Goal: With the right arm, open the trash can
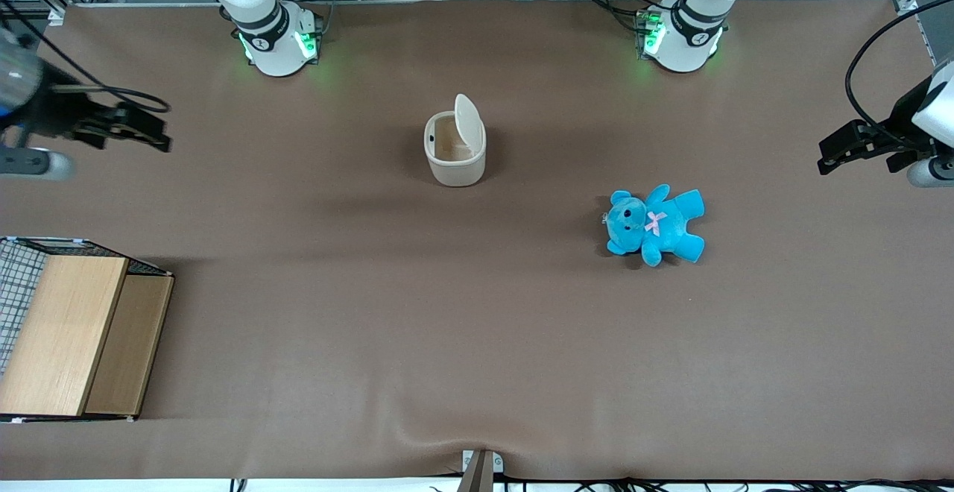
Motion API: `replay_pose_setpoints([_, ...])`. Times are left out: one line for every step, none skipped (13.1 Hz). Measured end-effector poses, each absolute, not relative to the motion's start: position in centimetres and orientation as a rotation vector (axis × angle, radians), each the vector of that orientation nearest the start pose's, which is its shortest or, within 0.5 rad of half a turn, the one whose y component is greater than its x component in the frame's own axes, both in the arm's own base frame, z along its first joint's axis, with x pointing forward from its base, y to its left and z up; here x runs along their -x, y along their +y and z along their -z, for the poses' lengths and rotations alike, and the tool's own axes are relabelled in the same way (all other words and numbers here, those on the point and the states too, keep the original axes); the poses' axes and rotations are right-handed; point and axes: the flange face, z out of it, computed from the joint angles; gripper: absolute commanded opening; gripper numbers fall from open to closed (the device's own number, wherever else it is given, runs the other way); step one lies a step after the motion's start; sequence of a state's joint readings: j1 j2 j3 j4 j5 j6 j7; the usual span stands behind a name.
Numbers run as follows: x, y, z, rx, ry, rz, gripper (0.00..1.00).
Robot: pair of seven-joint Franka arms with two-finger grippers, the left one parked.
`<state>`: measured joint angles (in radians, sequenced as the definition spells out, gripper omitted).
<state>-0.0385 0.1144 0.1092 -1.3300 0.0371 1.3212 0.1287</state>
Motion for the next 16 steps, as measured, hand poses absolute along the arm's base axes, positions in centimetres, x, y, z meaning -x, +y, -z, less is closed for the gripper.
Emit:
replay_pose_setpoints([-56.0,2.1,-65.4,3.098,0.066,-0.189,1.0])
replay_pose_setpoints([-55.9,0.5,-65.6,3.098,0.068,-0.188,1.0])
replay_pose_setpoints([-55.8,-0.4,-65.6,3.097,0.066,-0.192,1.0])
replay_pose_setpoints([-55.7,-1.0,-65.4,3.097,0.058,-0.198,1.0])
replay_pose_setpoints([-55.6,-1.5,-65.2,3.096,0.049,-0.204,1.0])
replay_pose_setpoints([-55.4,-1.9,-65.1,3.095,0.036,-0.205,1.0])
replay_pose_setpoints([-55.3,-2.6,-65.0,3.094,0.021,-0.199,1.0])
replay_pose_setpoints([-55.3,-3.5,-64.8,3.093,0.004,-0.193,1.0])
replay_pose_setpoints([-55.4,-4.1,-64.6,3.093,-0.004,-0.185,1.0])
replay_pose_setpoints([-55.5,-4.5,-64.4,3.099,-0.007,-0.172,1.0])
replay_pose_setpoints([-55.7,-4.7,-64.3,3.11,-0.007,-0.164,1.0])
replay_pose_setpoints([-55.7,-4.7,-64.2,3.119,-0.009,-0.16,1.0])
replay_pose_setpoints([-55.8,-4.7,-64.2,3.126,-0.013,-0.158,1.0])
replay_pose_setpoints([-55.8,-4.7,-64.2,3.134,-0.019,-0.158,1.0])
replay_pose_setpoints([-55.8,-4.7,-64.2,3.138,-0.022,-0.158,1.0])
replay_pose_setpoints([-55.8,-4.6,-64.2,3.141,-0.024,-0.158,1.0])
